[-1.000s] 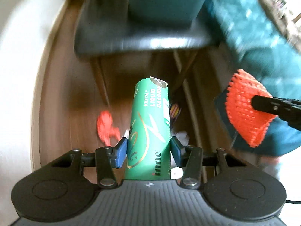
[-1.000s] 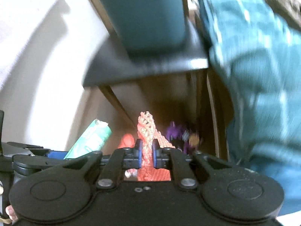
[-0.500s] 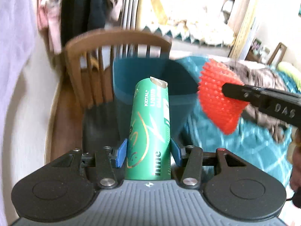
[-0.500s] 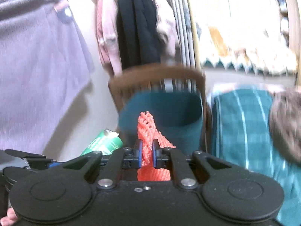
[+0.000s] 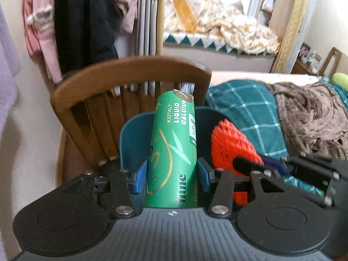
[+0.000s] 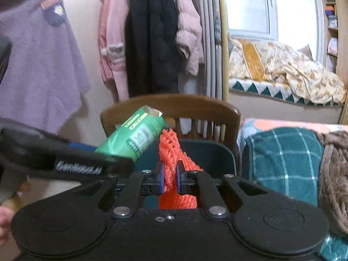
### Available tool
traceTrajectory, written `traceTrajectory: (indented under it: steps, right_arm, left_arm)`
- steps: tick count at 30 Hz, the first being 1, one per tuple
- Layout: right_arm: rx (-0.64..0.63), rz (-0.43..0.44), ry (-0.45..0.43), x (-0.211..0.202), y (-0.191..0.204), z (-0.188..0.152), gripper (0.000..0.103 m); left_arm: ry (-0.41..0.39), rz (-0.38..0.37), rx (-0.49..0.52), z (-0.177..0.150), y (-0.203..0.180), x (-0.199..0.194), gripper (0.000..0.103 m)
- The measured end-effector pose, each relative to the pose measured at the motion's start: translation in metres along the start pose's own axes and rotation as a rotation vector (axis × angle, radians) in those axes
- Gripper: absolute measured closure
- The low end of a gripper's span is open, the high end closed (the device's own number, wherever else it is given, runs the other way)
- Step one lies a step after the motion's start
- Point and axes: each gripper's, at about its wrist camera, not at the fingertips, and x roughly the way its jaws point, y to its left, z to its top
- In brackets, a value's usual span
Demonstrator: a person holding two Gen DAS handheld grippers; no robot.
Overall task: Collect trash
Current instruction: 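Lift both held items up over the teal wastebasket, then open both tools to drop the tube and orange net into the wastebasket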
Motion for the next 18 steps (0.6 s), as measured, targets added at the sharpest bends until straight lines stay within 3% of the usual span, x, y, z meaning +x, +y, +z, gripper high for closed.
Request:
traceTrajectory:
  steps: [6,15,18]
  right_arm:
    - [-0.006,-0.02,0.109,0.037,-0.007,-0.023,0.093]
    - [-0.138,-0.062,0.289,0.076,0.003,-0.041,0.093]
    - [-0.152,-0.063,0.319,0.083,0.003,-0.043,0.091]
  left_arm:
    - [0.103,0.029,0.034,-0.002,0.0,0.056,0.055]
    - [0.271,0.07,0.093,-0.003,-0.005,0.109,0.058]
    - [0.277,0.124,0.164,-0.005,-0.011,0.115,0.06]
